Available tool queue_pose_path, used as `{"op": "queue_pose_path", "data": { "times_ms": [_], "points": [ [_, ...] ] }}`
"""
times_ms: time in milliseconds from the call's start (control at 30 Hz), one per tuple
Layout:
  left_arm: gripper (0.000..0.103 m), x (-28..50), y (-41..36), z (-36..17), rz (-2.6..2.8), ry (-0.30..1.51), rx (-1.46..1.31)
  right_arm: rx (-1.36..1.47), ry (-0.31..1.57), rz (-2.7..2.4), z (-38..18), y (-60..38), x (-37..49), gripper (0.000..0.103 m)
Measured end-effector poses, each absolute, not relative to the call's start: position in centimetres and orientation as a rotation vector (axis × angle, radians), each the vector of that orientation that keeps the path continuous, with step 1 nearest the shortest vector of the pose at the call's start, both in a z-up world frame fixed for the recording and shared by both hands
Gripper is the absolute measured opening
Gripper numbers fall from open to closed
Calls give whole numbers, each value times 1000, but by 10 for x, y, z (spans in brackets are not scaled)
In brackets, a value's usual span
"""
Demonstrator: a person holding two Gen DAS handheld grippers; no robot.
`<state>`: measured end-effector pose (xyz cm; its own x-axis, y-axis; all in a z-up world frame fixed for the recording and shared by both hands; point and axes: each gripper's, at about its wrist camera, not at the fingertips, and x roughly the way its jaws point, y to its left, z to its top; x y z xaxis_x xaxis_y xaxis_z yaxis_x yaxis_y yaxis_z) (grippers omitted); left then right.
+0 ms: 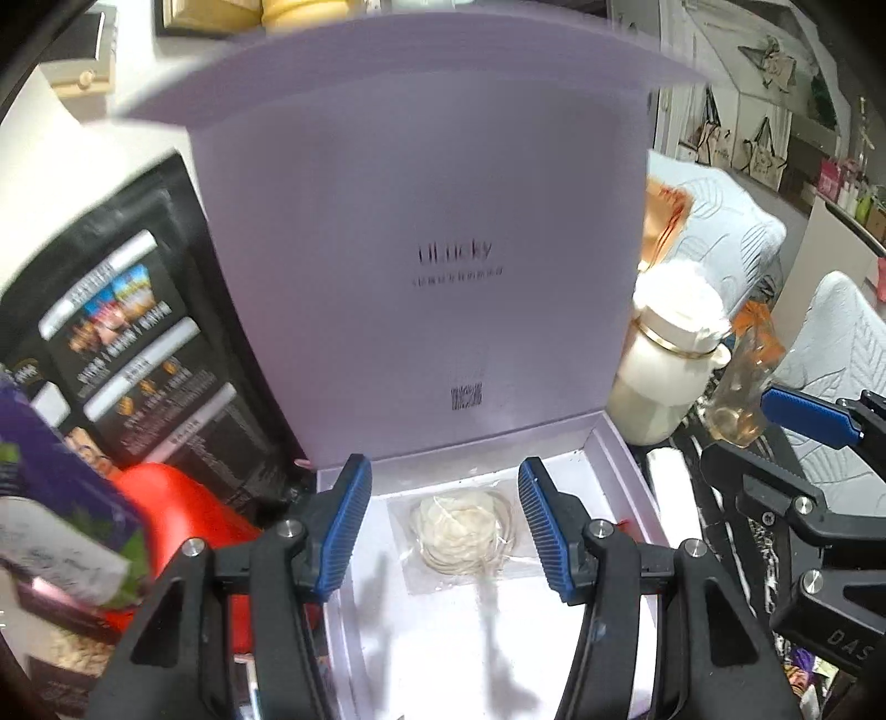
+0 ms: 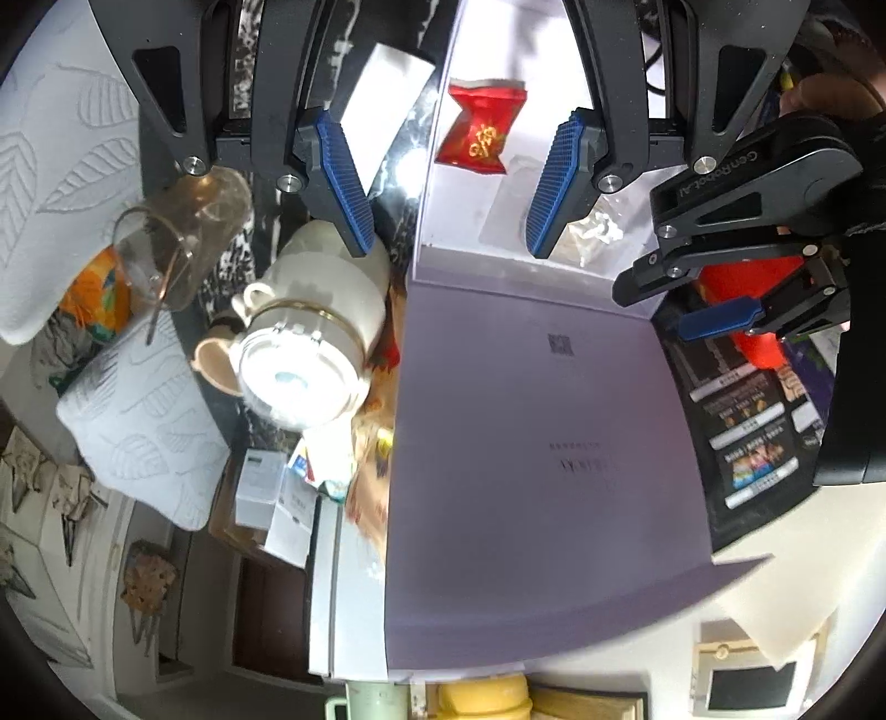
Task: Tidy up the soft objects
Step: 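Withdraw both grippers from the box back over the table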
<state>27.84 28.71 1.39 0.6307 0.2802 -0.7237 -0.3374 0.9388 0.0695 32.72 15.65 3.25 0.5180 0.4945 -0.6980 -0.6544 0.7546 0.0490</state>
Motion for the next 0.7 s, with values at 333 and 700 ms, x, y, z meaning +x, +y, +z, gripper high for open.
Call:
{"op": "queue_pose_path", "data": {
  "times_ms": [333,700],
  "points": [
    [55,239,264,79,367,712,-33,-212,667,694,76,137,296,58],
    [56,185,235,126,360,614,-23,-189,536,679,124,98,244,69]
  ]
}}
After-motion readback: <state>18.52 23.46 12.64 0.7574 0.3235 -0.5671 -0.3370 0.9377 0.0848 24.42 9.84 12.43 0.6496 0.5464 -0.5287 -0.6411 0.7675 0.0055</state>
